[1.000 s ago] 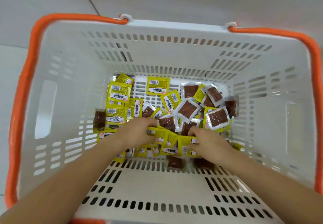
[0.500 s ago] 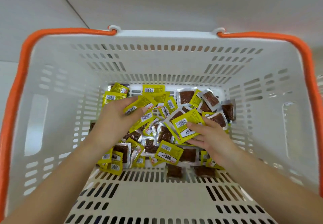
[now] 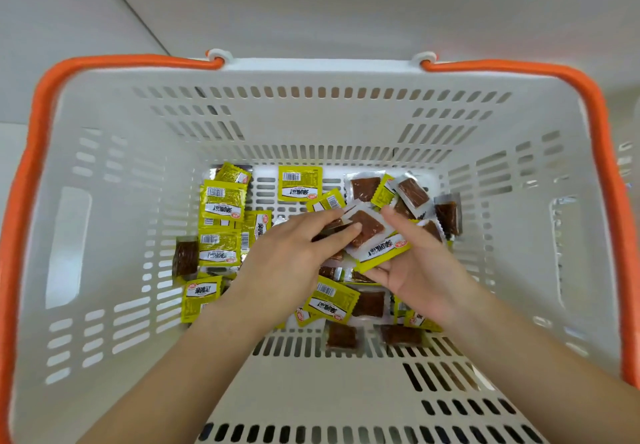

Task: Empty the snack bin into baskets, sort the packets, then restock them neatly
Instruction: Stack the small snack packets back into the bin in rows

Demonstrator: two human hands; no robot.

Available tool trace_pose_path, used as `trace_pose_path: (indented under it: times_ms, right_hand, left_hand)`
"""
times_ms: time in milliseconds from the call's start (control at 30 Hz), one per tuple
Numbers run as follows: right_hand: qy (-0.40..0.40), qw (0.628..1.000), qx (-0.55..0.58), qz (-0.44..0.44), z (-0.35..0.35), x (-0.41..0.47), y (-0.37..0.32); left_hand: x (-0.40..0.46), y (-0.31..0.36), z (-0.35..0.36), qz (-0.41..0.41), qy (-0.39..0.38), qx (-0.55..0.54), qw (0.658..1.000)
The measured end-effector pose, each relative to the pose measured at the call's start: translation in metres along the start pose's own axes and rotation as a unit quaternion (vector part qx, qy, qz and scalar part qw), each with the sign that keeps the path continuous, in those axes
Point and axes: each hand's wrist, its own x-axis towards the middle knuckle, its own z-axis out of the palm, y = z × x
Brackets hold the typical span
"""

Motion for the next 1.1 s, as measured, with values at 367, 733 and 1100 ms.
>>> trace_pose_path:
  times_ms: [367,733,1100]
  right_hand:
    - [0.095,0.989,-0.095,-0.056,-0.002,0.004,0.007]
    - [-0.044,0.995,-0.062,-0.058,0.014,-0.007,0.008]
    - [0.045,0.972,-0.217,-0.081,0.008,-0.003,0.015]
  left_hand:
    - [0.007,0.001,-0.015,-0.251,0.199,-0.195,0.927]
    - [0.006,0.022,-0.011,-0.237,-0.023,-0.443,0.864]
    - [0.011,0.007,-0.017,-0.364,-0.006,-0.517,0.775]
